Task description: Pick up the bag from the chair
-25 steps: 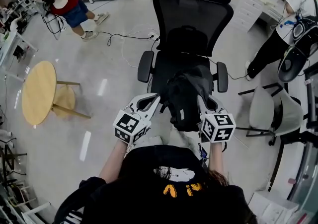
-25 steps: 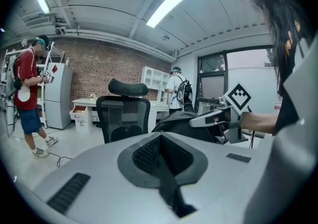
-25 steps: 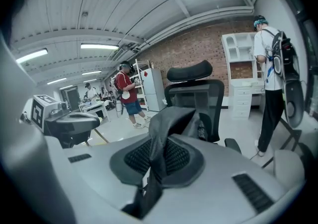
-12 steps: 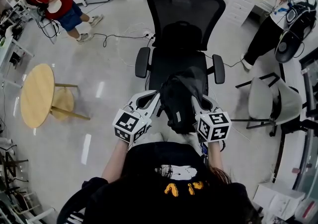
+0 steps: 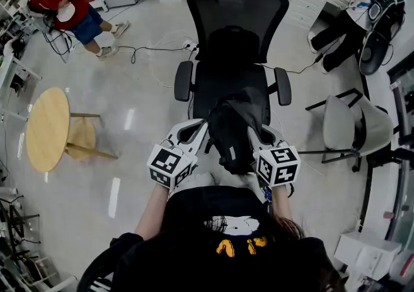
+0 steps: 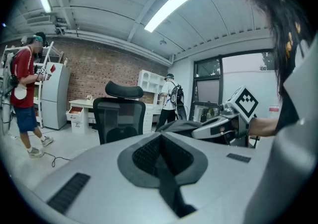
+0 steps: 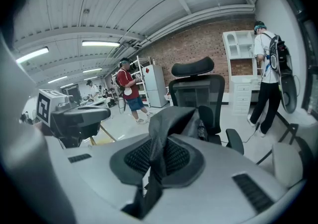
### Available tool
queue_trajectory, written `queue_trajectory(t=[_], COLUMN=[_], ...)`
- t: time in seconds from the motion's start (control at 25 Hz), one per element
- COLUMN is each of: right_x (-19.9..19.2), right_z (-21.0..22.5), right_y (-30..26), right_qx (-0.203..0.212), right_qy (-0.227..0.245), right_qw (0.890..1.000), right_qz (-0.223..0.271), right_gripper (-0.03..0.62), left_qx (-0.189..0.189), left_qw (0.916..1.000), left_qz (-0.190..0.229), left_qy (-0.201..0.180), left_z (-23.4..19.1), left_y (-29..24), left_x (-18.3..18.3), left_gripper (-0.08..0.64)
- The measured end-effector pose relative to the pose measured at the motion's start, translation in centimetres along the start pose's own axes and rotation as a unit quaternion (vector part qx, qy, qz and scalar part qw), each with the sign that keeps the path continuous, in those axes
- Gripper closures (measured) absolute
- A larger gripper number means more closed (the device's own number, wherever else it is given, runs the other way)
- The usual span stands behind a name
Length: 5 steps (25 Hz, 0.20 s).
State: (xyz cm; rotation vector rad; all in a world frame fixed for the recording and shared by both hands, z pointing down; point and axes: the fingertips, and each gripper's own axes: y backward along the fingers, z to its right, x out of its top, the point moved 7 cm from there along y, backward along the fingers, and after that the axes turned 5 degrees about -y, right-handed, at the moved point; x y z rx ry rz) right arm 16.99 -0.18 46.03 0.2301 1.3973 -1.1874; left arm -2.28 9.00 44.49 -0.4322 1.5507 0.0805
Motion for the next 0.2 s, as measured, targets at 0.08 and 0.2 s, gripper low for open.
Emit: queue_trajectory(t=[0.08, 0.2], right_x=[-0.2, -0.55], right_z=[-0.01, -0.08], right_y=[0.08, 0.2], right_qx=[0.0, -0.001], right_qy=[-0.001, -0.005], right_qw=[1.0, 1.0], right_qz=[-0.003, -0.008], right_gripper=[0.566, 0.566], left_qx=[-0.001, -0.003], left_qw=[1.0, 0.9999], left_qz=[-0.002, -0.007], left_qy=[0.004, 0.008], left_z=[0.02, 0.07], left_y=[-0.09, -0.13], left_x=[-0.32, -0.78], left_gripper=[0.555, 0.555])
